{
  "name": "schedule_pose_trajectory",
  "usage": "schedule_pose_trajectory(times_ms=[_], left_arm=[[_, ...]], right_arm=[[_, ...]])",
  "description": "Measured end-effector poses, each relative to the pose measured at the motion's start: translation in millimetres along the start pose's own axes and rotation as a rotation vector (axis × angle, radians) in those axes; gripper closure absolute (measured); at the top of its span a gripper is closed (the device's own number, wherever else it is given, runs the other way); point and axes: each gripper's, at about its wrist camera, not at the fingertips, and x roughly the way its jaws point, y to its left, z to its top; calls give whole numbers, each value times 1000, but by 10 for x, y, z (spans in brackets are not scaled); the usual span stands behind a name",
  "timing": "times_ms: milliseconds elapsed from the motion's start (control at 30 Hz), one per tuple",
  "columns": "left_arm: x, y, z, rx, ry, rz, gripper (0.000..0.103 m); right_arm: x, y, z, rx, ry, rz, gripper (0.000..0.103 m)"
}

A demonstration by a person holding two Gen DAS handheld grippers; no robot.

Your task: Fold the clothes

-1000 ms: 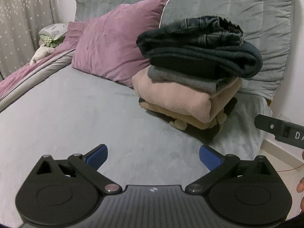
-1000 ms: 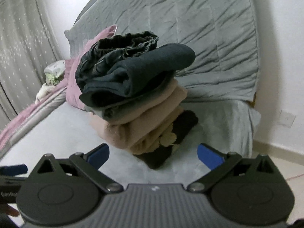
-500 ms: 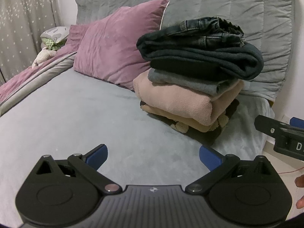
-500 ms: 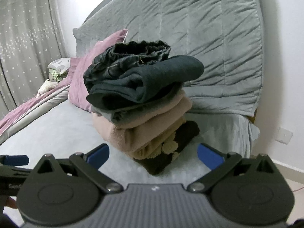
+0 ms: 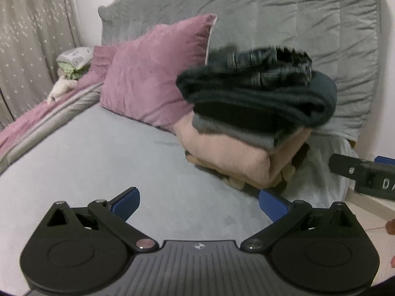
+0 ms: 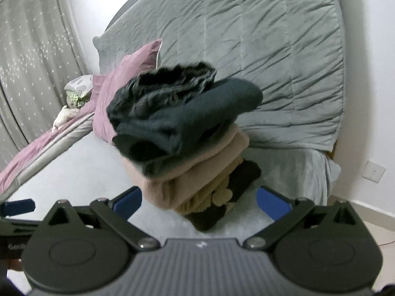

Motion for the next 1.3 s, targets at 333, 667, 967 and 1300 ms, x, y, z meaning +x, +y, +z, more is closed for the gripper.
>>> schedule_pose_trajectory(times_ms=[333,667,967,1300], left_arm=[[-131,-174,503,8,23,36,0],[-186,-410,837,25,54,87,0],[-242,-584,916,36,59,89,0],[-298,-722,922,59,58,92,0]], right_arm=[[57,-313,548,190,202,56,0],[-10,-336,805,75,213,49,0],[-60,-502,776,101,260,96,0],[-141,-619,770,118,250,109,0]])
